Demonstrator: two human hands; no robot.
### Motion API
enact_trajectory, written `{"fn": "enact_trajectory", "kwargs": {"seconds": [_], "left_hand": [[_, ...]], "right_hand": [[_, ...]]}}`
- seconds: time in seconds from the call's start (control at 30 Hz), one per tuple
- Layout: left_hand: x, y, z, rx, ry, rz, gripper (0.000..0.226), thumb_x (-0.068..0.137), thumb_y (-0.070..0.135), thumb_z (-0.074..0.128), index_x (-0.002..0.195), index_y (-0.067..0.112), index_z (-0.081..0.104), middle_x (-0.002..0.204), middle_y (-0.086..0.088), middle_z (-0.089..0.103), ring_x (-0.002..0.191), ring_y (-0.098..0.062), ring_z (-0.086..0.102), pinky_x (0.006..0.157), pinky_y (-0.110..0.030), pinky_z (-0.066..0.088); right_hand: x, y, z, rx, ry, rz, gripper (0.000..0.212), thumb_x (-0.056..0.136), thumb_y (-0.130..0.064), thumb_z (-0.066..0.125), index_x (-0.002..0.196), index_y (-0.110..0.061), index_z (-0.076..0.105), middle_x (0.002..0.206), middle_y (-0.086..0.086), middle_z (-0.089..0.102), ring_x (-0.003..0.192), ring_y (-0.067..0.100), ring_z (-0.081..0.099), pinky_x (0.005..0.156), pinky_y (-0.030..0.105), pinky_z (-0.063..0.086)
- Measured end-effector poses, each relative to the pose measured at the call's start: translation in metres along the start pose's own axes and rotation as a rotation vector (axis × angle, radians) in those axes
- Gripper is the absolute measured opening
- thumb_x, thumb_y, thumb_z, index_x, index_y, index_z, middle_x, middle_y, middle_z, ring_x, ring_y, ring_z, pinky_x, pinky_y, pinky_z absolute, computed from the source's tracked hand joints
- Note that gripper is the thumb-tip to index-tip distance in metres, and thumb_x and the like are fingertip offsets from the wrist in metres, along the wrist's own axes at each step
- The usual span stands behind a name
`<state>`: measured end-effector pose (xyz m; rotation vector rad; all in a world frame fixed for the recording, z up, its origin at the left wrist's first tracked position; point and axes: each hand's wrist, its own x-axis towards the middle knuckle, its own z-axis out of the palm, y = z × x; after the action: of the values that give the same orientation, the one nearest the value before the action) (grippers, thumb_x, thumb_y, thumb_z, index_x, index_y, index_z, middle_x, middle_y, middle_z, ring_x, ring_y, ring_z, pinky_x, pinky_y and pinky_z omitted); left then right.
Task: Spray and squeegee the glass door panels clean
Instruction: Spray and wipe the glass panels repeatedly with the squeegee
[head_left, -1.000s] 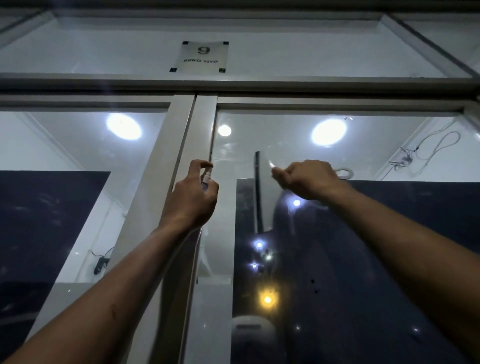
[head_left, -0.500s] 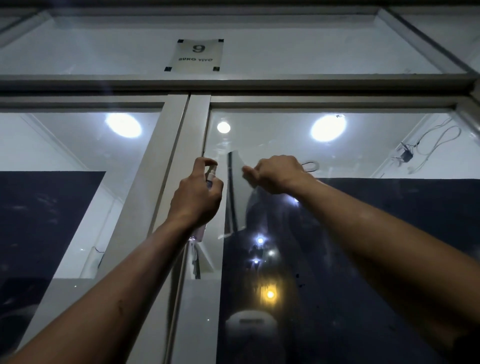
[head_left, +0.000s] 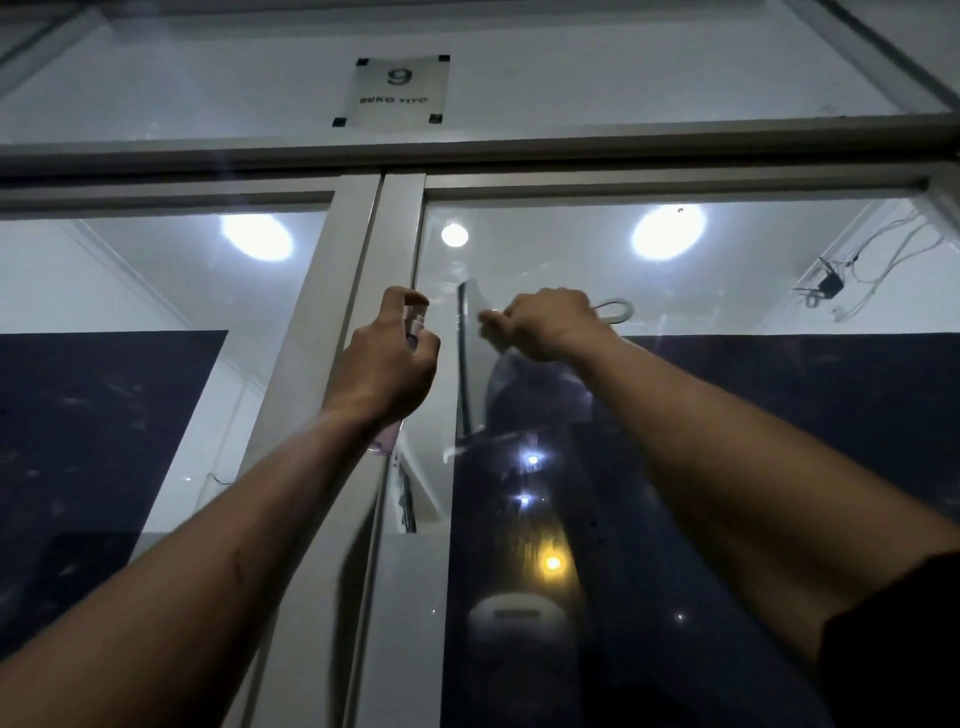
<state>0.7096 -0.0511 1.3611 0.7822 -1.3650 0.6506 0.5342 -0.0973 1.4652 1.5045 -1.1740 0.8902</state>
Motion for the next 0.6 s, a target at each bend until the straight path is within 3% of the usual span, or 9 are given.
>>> {"fn": "enact_trajectory", "kwargs": {"seconds": [0.13, 0.27, 0.43, 0.6], "left_hand": [[-0.002, -0.006, -0.007, 0.014, -0.004, 0.017, 0.037, 0.103, 0.023, 0.049, 0.139, 0.023, 0.041, 0.114, -0.015, 0.065, 0.095, -0.031, 0.063, 0.086, -0.05, 0.055], [-0.002, -0.013, -0.012, 0.019, -0.014, 0.039, 0.038, 0.103, 0.023, 0.048, 0.14, 0.024, 0.041, 0.122, -0.019, 0.064, 0.095, -0.034, 0.064, 0.084, -0.049, 0.056], [0.001, -0.019, -0.013, -0.014, -0.008, 0.053, 0.038, 0.103, 0.021, 0.048, 0.141, 0.021, 0.04, 0.123, -0.022, 0.063, 0.091, -0.032, 0.063, 0.079, -0.042, 0.053], [-0.001, -0.011, -0.004, -0.027, -0.023, 0.05, 0.039, 0.103, 0.02, 0.049, 0.141, 0.019, 0.041, 0.119, -0.02, 0.064, 0.091, -0.027, 0.059, 0.077, -0.038, 0.048]], "right_hand": [[0.021, -0.03, 0.001, -0.06, 0.03, -0.027, 0.049, 0.102, -0.056, 0.035, 0.109, -0.018, 0.065, 0.092, 0.003, 0.062, 0.086, 0.023, 0.059, 0.071, 0.034, 0.036], [0.023, 0.019, -0.012, -0.021, -0.022, 0.167, 0.063, 0.1, -0.063, 0.025, 0.117, -0.015, 0.061, 0.118, 0.011, 0.065, 0.107, 0.031, 0.06, 0.078, 0.036, 0.037], [-0.016, 0.108, -0.004, 0.051, -0.088, 0.366, 0.074, 0.097, -0.069, 0.018, 0.123, -0.014, 0.06, 0.126, 0.015, 0.063, 0.11, 0.034, 0.058, 0.083, 0.039, 0.038], [-0.031, 0.113, 0.001, 0.106, -0.046, 0.434, 0.074, 0.098, -0.068, 0.017, 0.123, -0.013, 0.059, 0.122, 0.015, 0.064, 0.108, 0.034, 0.059, 0.086, 0.04, 0.043]]}}
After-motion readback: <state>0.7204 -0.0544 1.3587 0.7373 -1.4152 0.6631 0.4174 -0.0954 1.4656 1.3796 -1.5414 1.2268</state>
